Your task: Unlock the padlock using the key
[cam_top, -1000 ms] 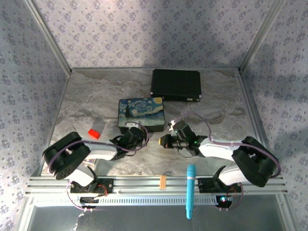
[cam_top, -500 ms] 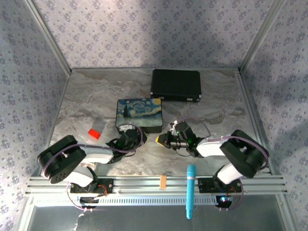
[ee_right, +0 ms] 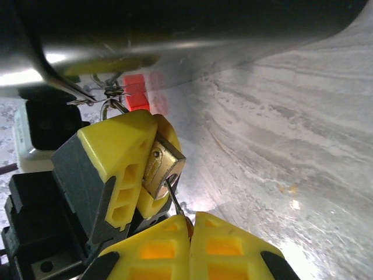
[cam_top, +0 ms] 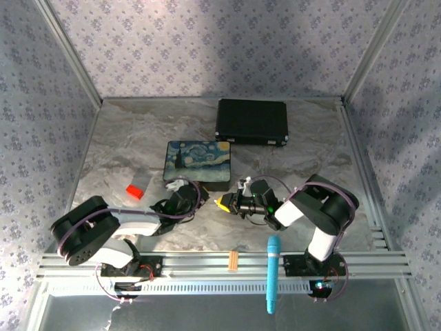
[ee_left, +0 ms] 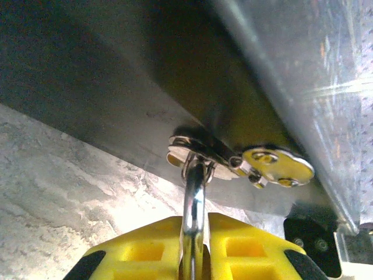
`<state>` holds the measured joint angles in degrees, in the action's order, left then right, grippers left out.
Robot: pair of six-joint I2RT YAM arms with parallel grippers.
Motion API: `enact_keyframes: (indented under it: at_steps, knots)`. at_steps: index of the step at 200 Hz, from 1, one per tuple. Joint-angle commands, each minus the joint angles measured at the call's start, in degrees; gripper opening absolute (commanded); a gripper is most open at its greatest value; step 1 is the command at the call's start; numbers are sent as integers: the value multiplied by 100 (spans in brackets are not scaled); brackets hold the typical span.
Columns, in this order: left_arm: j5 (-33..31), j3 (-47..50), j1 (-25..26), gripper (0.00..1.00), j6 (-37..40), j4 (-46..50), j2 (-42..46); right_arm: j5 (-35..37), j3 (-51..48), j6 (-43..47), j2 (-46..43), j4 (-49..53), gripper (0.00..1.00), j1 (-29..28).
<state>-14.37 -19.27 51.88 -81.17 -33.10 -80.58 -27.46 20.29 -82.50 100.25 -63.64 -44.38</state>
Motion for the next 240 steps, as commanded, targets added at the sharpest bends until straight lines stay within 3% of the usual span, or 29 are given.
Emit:
enact_keyframes:
  at_steps: [1, 240]
  knots:
    - [-255, -40, 33, 10, -251, -495, 61, -30, -69, -224, 174, -508, 0, -35]
    - [-165, -66, 175, 5, -556, -856, -151, 88, -64, -723, 769, -1611, 0, -23]
